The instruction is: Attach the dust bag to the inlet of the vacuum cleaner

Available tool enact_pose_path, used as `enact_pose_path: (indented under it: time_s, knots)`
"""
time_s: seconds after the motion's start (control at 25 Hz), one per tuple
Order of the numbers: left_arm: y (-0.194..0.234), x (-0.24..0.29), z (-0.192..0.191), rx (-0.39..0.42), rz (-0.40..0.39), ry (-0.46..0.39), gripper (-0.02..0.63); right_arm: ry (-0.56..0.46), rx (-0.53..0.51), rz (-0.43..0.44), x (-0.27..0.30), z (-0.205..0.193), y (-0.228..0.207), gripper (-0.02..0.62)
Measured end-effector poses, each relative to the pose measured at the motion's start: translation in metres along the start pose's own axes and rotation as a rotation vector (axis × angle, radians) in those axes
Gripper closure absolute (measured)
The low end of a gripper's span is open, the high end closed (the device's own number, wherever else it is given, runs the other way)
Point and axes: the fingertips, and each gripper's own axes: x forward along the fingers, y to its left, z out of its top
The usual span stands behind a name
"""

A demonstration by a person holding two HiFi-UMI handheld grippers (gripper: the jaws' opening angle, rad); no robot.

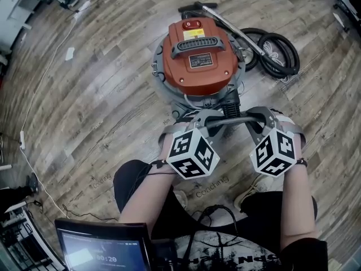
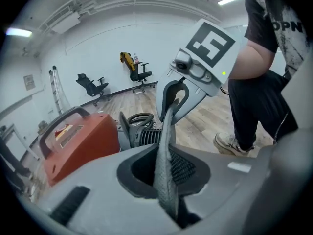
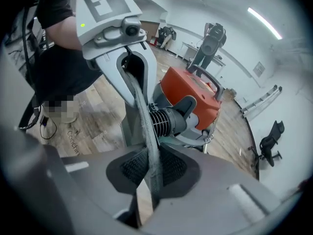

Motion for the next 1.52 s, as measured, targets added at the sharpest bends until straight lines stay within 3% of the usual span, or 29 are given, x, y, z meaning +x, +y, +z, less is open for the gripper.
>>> enact_pose_path:
  time_s: [0.2,0.36,0.56,0.72,1.08,1.52]
  knots:
    - [0.003,0.001,-0.012,-0.112,-0.025,-0.021,0.569,-0.017,-0.061,-0.011,-0.009,0.018,-0.002,0.546]
    - [0.004,0.004,-0.015,-0.065,-0.002,0.014,0.572,-0.031,-0.047,-0.009,-0.011,0.021,-0.003,0.545]
    - [0.006,0.0,0.004,-0.007,0.001,0.027,0.571,-0.015,0.073,0.015,-0.003,0.002,-0.008,0.541]
    - [0.007,0.004,0.012,-0.009,-0.015,0.012,0.568,-0.013,0.124,0.029,0.009,-0.006,-0.011,0.532]
    - [0.008,0.0,-0.01,-0.134,-0.056,-0.082,0.566,-0.037,0.016,-0.013,-0.006,0.014,-0.007,0.541]
    - [0.012,-0.008,-0.002,0.014,0.006,-0.01,0.58,-0.023,0.129,0.029,-0.001,0.003,-0.007,0.541]
